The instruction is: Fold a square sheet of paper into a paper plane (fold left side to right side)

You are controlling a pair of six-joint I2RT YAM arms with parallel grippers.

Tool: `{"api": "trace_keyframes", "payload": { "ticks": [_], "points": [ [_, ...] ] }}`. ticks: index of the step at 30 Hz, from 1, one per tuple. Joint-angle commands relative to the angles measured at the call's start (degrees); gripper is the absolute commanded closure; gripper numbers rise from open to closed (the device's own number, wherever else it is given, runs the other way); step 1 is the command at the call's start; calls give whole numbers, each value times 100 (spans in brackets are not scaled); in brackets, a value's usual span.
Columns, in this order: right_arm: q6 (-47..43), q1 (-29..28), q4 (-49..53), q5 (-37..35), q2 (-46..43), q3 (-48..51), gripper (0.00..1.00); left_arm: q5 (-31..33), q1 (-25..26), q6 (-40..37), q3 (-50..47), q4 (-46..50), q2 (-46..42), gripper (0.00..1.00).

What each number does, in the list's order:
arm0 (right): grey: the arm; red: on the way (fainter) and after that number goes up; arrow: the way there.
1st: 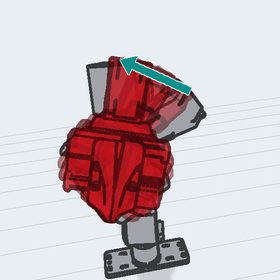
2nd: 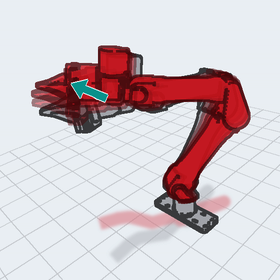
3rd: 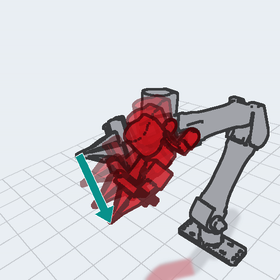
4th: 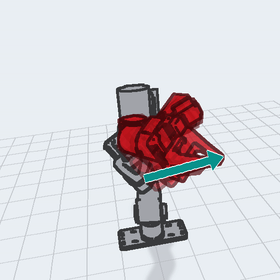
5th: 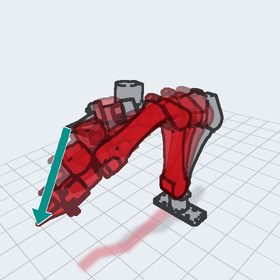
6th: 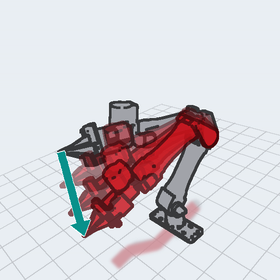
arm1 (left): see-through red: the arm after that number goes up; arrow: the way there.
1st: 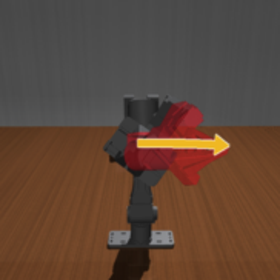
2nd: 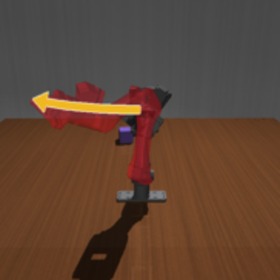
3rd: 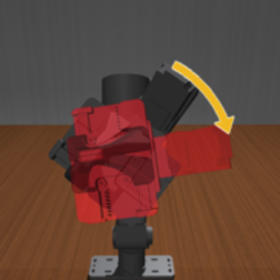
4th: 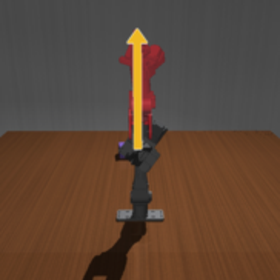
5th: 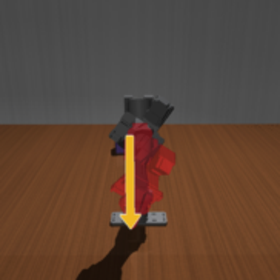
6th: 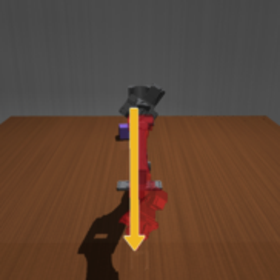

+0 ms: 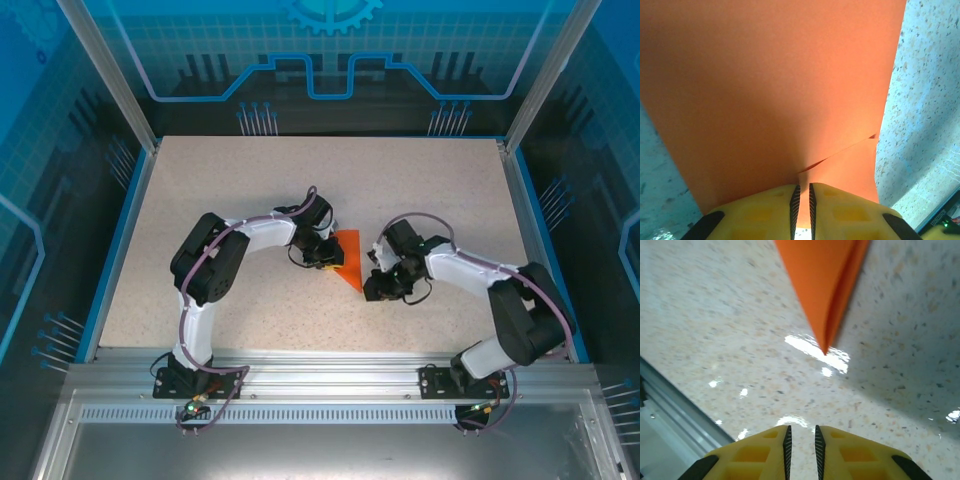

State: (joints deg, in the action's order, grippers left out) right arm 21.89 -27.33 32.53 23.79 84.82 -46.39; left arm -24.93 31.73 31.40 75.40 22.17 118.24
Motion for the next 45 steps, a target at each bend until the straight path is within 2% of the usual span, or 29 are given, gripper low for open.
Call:
{"api": "trace_keyframes", "payload": {
  "ticks": [1, 8, 13, 18, 25, 31, 38, 45],
  "points": [
    [106, -4, 117, -175, 79, -311, 80, 436, -51, -39, -3, 244, 270, 80],
    [410, -248, -516, -289, 1079, -770, 86, 445, -40, -46, -11, 261, 241, 80],
    [475, -327, -695, -311, 1484, -921, 87, 445, -39, -55, 14, 288, 224, 80],
    [544, -277, -547, -759, 1636, -835, 88, 462, -44, -92, 81, 357, 196, 80],
    [642, -170, -556, -806, 1787, -432, 89, 430, -50, -147, 244, 423, 71, 79],
    [635, -176, -529, -881, 1927, -128, 90, 284, -14, -57, 95, 275, -483, 75],
    [655, -176, -511, -920, 1957, -139, 92, -37, 323, 258, -448, -69, -914, 78],
    [642, -175, -515, -927, 2001, -150, 93, -268, 566, 501, -578, -431, -691, 80]
  ]
}}
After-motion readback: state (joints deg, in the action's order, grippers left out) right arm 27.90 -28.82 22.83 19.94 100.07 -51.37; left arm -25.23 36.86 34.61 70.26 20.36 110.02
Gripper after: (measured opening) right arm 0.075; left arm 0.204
